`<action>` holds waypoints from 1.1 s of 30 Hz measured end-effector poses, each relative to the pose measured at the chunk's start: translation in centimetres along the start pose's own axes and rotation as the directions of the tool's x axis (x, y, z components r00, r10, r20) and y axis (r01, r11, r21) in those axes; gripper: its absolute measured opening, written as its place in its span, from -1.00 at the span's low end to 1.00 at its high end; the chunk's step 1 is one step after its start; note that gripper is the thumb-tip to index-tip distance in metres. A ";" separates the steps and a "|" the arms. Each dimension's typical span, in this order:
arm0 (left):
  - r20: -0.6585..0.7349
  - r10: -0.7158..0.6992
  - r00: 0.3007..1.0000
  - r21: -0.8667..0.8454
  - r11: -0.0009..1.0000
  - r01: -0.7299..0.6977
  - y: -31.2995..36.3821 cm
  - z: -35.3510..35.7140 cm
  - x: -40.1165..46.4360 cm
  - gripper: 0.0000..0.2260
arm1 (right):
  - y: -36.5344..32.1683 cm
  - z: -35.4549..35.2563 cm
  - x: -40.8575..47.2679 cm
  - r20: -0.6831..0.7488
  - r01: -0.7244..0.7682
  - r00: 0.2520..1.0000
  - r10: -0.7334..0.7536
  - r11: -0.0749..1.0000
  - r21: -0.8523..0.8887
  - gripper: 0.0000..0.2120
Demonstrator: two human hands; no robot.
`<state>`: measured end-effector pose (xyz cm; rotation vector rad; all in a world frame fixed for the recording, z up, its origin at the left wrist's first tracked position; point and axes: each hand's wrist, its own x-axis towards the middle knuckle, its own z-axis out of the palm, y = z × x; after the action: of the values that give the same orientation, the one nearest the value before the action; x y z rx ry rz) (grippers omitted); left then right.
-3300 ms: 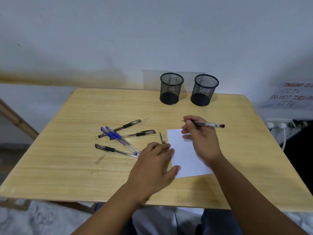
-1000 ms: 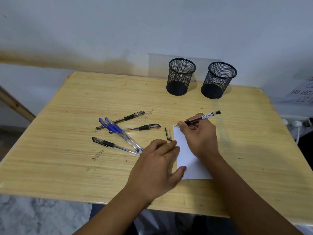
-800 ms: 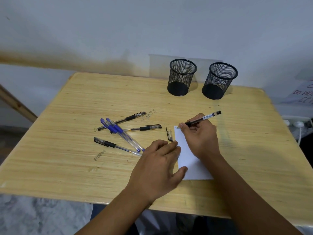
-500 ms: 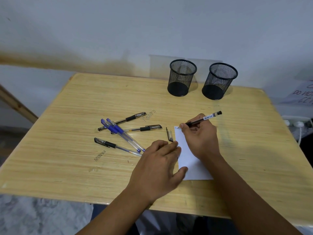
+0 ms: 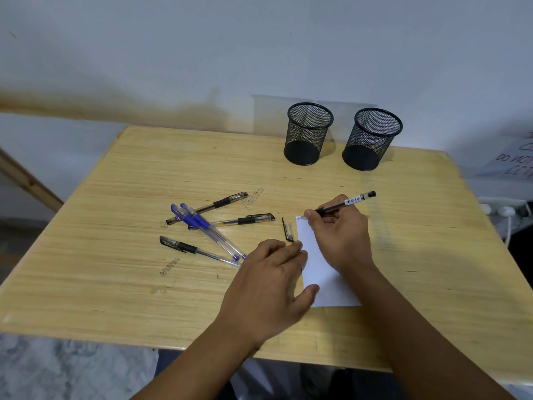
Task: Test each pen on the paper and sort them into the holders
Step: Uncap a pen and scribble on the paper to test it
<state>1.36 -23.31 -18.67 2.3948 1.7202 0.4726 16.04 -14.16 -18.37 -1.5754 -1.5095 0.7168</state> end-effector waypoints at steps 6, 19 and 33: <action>0.010 -0.007 1.000 -0.014 1.000 0.007 0.0 0.0 0.0 -0.50 | 0.0 0.1 0.0 -0.009 -0.010 1.000 0.010 1.000 -0.001 -0.83; -0.010 -0.005 1.000 -0.024 1.000 0.005 0.0 0.1 0.0 -0.53 | 0.1 0.0 0.0 0.001 -0.006 1.000 0.006 1.000 0.020 -0.84; -0.010 -0.008 1.000 -0.027 1.000 0.007 0.0 0.1 0.0 -0.51 | 0.2 -0.2 0.0 0.010 -0.016 1.000 0.016 1.000 0.024 -0.84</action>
<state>1.42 -23.33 -18.78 2.3706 1.7149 0.5044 16.31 -14.17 -18.42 -1.5695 -1.4919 0.7499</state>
